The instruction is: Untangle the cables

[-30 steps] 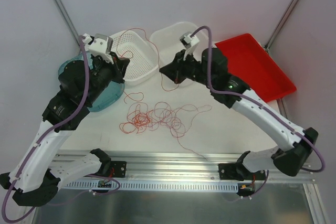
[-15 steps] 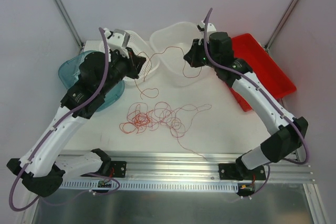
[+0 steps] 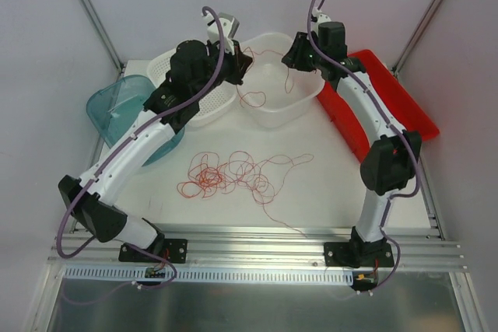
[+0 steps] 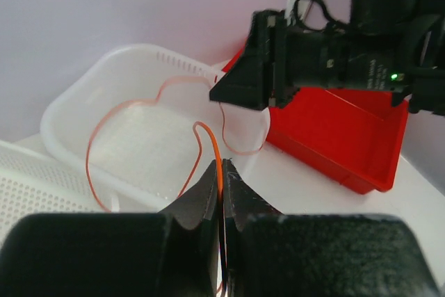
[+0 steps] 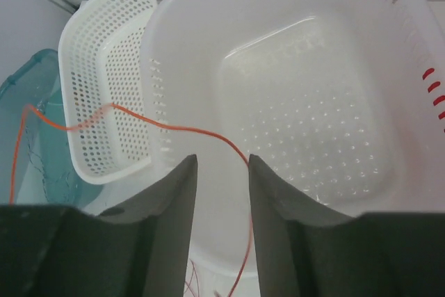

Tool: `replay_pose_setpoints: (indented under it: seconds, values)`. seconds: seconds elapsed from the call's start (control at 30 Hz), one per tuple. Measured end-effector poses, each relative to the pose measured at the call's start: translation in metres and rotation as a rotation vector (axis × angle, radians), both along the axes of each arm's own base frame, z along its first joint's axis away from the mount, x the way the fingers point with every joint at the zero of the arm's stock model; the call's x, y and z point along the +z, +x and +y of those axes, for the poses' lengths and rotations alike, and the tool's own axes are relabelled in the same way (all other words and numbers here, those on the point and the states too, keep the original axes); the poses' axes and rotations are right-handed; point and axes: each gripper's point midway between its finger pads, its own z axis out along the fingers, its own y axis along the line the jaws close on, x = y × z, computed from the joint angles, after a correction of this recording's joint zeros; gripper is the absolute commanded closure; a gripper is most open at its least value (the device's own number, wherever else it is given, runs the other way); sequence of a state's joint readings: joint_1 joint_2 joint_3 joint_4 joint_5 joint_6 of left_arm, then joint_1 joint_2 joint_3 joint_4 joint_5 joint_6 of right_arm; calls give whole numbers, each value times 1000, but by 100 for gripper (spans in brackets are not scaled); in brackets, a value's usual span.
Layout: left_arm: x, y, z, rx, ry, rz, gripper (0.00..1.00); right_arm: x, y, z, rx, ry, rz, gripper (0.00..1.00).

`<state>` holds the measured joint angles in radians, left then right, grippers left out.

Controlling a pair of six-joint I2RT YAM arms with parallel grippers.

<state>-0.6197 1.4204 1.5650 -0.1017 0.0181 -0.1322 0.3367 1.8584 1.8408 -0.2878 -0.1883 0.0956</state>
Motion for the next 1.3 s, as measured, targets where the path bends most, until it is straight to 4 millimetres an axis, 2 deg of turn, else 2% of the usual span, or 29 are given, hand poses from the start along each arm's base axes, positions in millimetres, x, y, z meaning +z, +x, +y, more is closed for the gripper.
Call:
replay_pose_setpoints:
  seconds: [0.13,0.17,0.27,0.37,0.43,0.57,0.7,0.77,0.8,0.9,0.93,1.03,1.1,1.2,1.3]
  values:
    - [17,27,-19,-8,-12,-81,100,-21,29,-6,-27,20,48,38]
    - [21,34,-24,-10,-13,-99,100,-31,29,-11,-34,14,69,33]
    - [25,58,-40,-10,-13,-146,100,-56,17,-28,-58,-10,129,29]
    - [22,83,-52,-3,-6,-175,100,-74,-14,-50,-86,-38,191,27]
    - [20,101,-62,-1,4,-200,100,-74,-41,-62,-100,-51,218,27]
    - [16,129,-74,2,2,-244,100,-45,-92,-77,-109,-36,172,26]
    - [4,156,-79,19,-14,-279,99,-14,-143,-89,-118,-2,89,26]
    - [-3,171,-80,32,-24,-297,88,-5,-163,-94,-119,9,64,26]
    - [-9,177,-82,36,-26,-299,72,-2,-171,-96,-119,12,53,25]
    - [-35,195,-84,52,-33,-280,38,-1,-186,-98,-116,12,48,25]
    - [-46,200,-85,56,-33,-261,22,-3,-190,-99,-116,9,54,25]
    - [-74,208,-85,68,-30,-198,7,-17,-202,-103,-115,-9,91,25]
    - [-91,208,-81,75,-23,-157,2,-28,-209,-104,-110,-23,120,25]
    - [-110,197,-73,80,3,-100,1,-41,-221,-100,-80,-52,159,25]
    - [-110,178,-61,83,23,-67,1,-48,-231,-92,-34,-75,174,25]
